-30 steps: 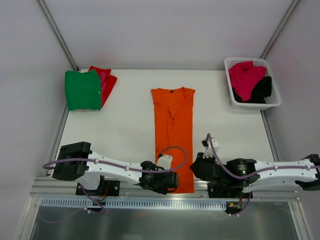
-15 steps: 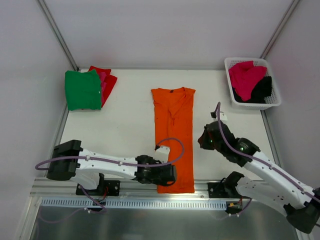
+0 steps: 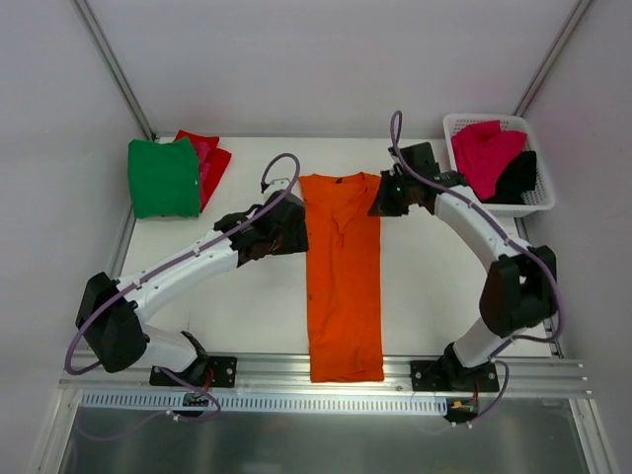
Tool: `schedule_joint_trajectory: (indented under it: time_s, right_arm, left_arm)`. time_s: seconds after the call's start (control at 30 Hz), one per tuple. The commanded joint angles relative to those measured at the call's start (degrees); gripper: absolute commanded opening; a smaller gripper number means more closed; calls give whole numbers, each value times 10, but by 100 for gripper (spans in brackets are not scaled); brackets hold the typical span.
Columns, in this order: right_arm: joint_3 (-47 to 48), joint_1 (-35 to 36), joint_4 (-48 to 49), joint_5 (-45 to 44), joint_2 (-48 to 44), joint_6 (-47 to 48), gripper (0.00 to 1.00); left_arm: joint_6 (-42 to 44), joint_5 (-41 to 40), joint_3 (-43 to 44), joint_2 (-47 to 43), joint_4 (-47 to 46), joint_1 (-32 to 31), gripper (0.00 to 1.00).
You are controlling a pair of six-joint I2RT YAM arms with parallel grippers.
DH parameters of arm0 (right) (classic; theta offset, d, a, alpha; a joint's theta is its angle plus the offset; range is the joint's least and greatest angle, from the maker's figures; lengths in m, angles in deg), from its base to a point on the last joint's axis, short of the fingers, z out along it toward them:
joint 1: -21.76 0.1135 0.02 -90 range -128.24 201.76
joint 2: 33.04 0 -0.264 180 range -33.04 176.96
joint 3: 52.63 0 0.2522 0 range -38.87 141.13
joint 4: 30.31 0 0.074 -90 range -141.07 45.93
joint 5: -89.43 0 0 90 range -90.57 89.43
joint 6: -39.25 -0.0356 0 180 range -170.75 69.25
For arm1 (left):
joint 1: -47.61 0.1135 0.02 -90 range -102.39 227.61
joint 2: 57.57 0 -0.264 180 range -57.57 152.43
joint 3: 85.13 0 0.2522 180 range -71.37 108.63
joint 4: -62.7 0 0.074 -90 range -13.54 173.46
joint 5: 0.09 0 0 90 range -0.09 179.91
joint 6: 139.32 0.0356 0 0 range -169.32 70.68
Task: Fold and stack the t-shirts
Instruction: Fold the tshirt
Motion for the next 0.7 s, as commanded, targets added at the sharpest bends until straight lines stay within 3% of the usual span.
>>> schedule_joint_trajectory:
  time_s: [0.0,0.13,0.2,0.3,0.43,0.67]
  right_arm:
    - [116,-8,-17,78,76,36,0]
    - [268,-9,-80,103,223,44,5]
    - [330,-8,-102,110,258,44,31]
    - [381,-8,-101,132,310,30,38]
    - [396,-7,-94,140,354,16,40]
    - [356,-1,-45,162,379,-8,35]
  left_arm:
    - [64,77,7,27,-49,47,59]
    - [73,152,-3,74,-98,82,57]
    - [75,158,-8,83,-114,85,57]
    - [76,167,-14,93,-125,92,57]
    - [76,171,-24,90,-127,102,57]
    - [76,175,-35,81,-134,114,57]
